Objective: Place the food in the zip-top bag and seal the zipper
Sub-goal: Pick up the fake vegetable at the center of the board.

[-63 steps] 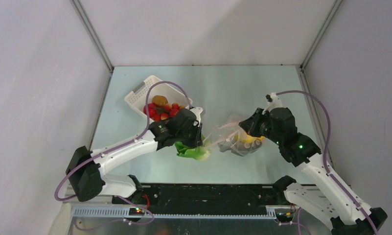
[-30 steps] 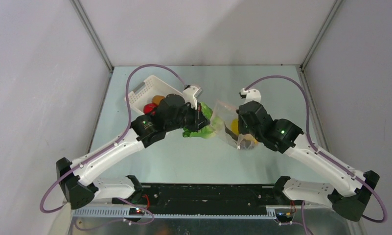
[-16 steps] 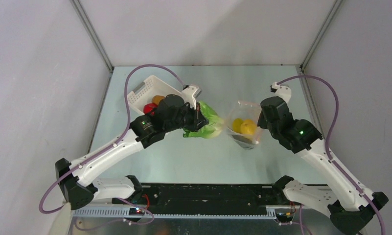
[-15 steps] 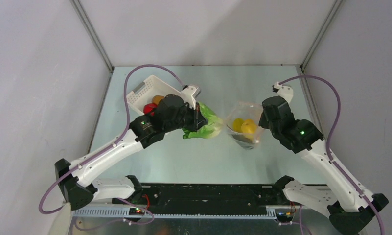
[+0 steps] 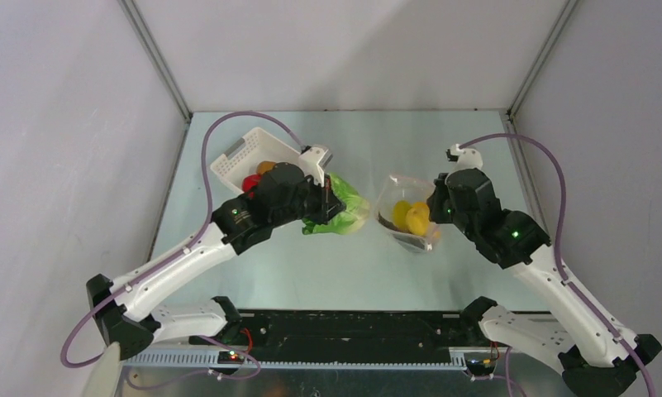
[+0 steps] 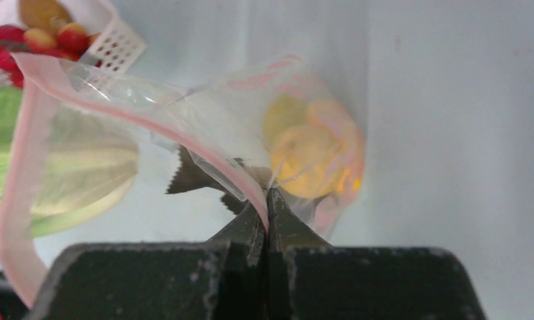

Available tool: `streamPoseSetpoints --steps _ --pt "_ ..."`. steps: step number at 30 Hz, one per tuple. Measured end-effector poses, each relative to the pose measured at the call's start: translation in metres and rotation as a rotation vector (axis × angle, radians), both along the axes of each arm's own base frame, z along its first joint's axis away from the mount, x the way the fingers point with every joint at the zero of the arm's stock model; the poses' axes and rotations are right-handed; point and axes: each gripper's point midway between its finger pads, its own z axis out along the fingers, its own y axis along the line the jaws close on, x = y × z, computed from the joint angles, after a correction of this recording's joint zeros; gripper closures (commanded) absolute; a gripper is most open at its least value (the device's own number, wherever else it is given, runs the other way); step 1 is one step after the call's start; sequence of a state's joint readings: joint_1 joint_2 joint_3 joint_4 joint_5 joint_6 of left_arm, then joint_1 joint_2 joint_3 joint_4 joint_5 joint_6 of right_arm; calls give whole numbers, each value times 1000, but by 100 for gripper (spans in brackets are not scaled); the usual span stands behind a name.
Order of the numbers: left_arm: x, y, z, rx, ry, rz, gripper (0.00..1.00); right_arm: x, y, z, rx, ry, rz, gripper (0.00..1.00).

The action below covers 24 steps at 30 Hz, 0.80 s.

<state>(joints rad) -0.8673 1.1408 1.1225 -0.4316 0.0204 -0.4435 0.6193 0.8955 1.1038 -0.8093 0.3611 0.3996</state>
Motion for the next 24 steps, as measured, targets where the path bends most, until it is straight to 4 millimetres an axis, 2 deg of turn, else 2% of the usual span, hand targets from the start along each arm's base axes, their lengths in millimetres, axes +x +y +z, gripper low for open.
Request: streamPoseSetpoints --steps 3,6,12,16,20,24 --pt "0 4 6 -10 -18 14 100 -3 17 5 25 -18 69 100" --pt "0 14 22 -28 -54 46 100 -5 31 10 43 -42 114 100" --pt "-9 42 76 -126 -169 103 100 -2 47 15 23 -90 124 100" --pt "-20 56 105 -193 -221 107 100 9 56 16 -26 -103 72 100" --pt "-25 58 118 -219 -236 98 100 24 65 30 -66 -130 14 100" --pt "-25 53 117 -218 -226 82 100 34 74 40 -80 -151 -16 100"
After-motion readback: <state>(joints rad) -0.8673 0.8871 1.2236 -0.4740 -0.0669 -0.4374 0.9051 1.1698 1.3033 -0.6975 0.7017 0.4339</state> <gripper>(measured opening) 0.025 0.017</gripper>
